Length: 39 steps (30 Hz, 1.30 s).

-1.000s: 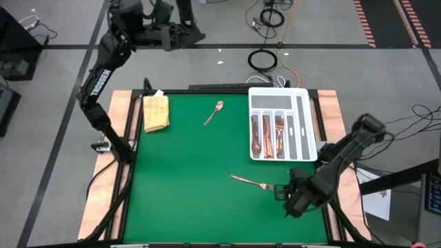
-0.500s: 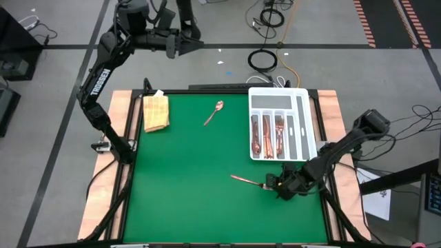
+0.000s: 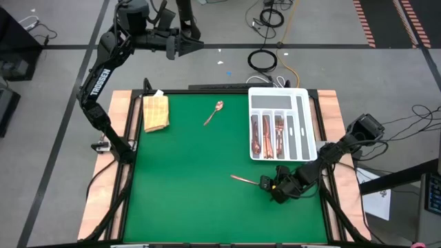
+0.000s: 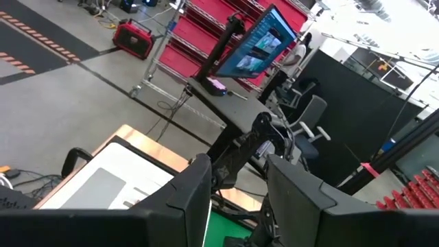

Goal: Sort silverware
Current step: Put the gold fork into the silverware organizer

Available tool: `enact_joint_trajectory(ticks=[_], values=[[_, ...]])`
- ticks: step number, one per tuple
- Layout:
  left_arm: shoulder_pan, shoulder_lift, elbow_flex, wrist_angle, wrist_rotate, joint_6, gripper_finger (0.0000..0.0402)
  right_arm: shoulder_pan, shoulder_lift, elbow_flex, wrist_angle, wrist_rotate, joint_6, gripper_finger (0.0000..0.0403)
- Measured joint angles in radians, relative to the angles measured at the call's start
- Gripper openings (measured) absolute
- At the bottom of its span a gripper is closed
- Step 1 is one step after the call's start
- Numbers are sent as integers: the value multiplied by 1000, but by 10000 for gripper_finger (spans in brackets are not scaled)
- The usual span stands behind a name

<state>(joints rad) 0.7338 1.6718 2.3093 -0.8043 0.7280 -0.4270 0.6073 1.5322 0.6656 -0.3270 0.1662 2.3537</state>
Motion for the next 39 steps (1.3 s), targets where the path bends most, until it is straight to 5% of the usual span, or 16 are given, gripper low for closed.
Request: enact_joint_trajectory(ticks=[11, 25, 30, 34, 39], values=[[0, 0, 0, -24, -2, 63, 144, -19, 1, -1, -55, 136, -37, 15], [0, 0, 0, -74, -3, 88, 144, -20, 1, 156, -92, 246, -207, 1], [0, 0, 0, -76, -3, 97, 144, -36, -5, 396, -371, 207, -294, 2], [0, 0, 0, -76, -3, 101, 144, -91, -10, 666, -804, 99, -406, 2], [0, 0, 0, -81, -3, 126, 144, -188, -39, 970, -1239, 90, -555, 1]])
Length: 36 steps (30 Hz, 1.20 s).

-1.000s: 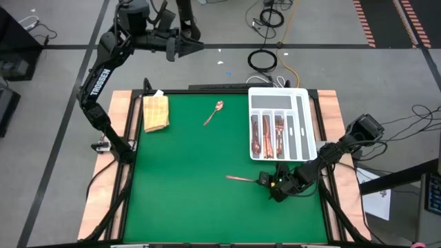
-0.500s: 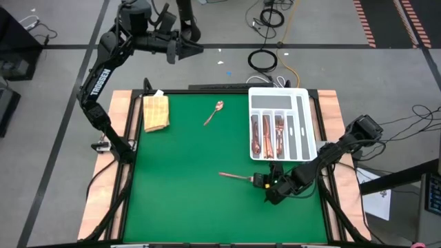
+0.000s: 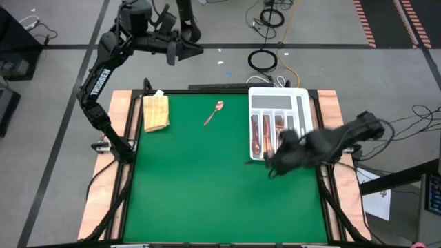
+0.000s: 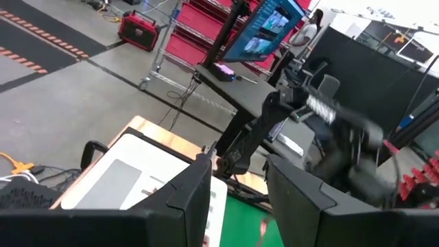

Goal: Sort silverware
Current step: Put the gold fork into the silverware organizer

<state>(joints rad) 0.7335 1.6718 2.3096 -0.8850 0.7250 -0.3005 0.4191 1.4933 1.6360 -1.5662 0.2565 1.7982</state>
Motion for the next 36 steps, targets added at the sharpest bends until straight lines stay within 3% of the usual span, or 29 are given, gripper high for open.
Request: enact_joint_trajectory(ticks=[3, 9, 14, 25, 36], values=[[0, 0, 0, -25, 0, 20, 144, -78, -66, 60, 9, 2, -179, 1], [0, 0, 0, -43, 1, 34, 144, -264, -166, 61, -5, -29, -326, 1], [0, 0, 0, -103, 1, 95, 144, -417, -200, 61, -7, -168, -668, 1], [-3, 0, 0, -230, -34, 197, 144, -641, -156, 61, -5, -132, -1069, 0], [-3, -2, -35, -255, -91, 256, 144, -800, -68, 61, -5, -181, -1303, 0]])
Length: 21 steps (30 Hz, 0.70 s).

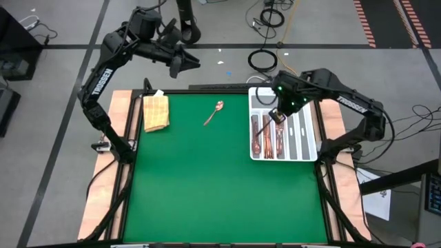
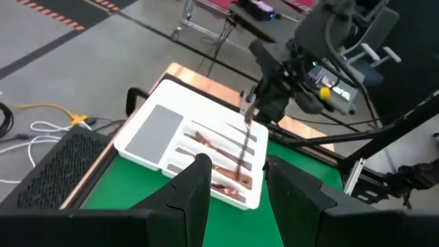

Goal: Sort silverware
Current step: Put the gold fork into the silverware organizer

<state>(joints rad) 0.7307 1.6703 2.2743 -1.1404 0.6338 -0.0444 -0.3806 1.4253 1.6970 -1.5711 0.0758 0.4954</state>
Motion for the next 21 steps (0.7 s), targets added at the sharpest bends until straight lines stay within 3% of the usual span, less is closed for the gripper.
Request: enact_joint_trajectory(ticks=[8, 14, 17, 21], values=[[-22, 1, -169, 99, 20, 48, 144, -68, 7, 0, 0, -101, -199, 0], [-66, 34, -389, 312, 216, 50, 144, -71, 7, -1, 1, -76, -259, 0], [-101, 63, -474, 384, 244, 19, 144, -79, 2, -35, 0, -57, -275, 0], [-134, 101, -536, 413, 245, 1, 144, -78, -37, -101, 2, -181, -251, 0]])
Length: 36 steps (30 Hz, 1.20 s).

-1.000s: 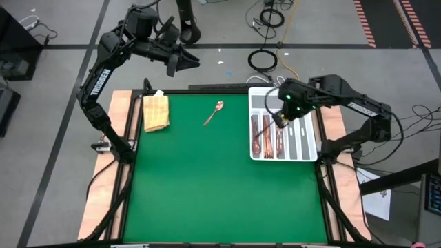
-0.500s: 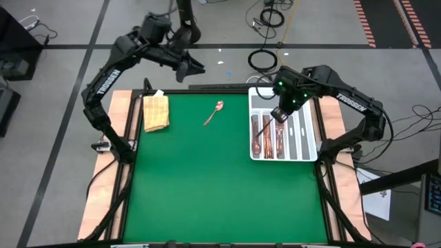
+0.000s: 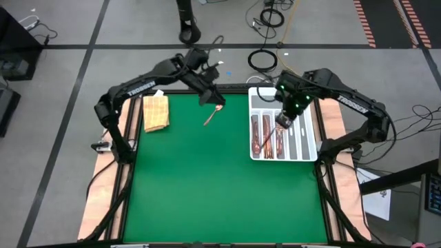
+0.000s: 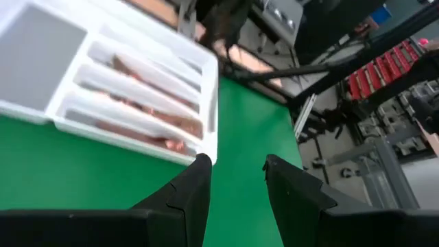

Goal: Sort silverware
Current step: Put the gold fork into the silverware organizer

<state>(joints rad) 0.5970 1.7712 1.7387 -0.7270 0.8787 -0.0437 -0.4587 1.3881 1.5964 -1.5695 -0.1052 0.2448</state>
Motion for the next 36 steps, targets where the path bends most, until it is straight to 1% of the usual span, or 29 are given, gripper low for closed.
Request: enact_joint_trajectory(ticks=[5, 7, 9, 11, 13, 15, 20, 22, 25, 27, 32, 36], values=[[-20, 8, -37, 14, 3, 13, 144, 111, -101, -81, -1, -146, 73, 0], [-24, 9, -39, 15, 3, 24, 144, 158, -152, -99, -1, -162, 144, 0], [-24, 9, -39, 20, 3, 24, 144, 188, -210, -129, -2, -130, 224, 0], [-24, 9, -39, 27, 3, 23, 144, 195, -259, -166, -4, -51, 291, 0], [-23, 9, -39, 36, 3, 23, 144, 194, -286, -211, -2, 26, 322, 0], [-26, 9, -39, 48, 3, 23, 144, 188, -293, -271, -4, 58, 300, 0], [-29, 9, -39, 71, 3, 24, 144, 161, -233, -443, -1, 45, 241, 0], [-29, 9, -39, 72, 3, 24, 144, 151, -197, -474, -2, 44, 215, 0], [-28, 9, -39, 73, 2, 24, 144, 137, -153, -476, -8, 66, 157, 0], [-28, 9, -39, 79, 0, 24, 144, 118, -127, -472, -5, 106, 125, 0], [-30, 9, -39, 101, -2, 25, 144, 60, -62, -467, 0, 245, 83, 1], [-30, 9, -39, 100, -5, 25, 144, 4, 16, -467, -2, 320, 15, 1]])
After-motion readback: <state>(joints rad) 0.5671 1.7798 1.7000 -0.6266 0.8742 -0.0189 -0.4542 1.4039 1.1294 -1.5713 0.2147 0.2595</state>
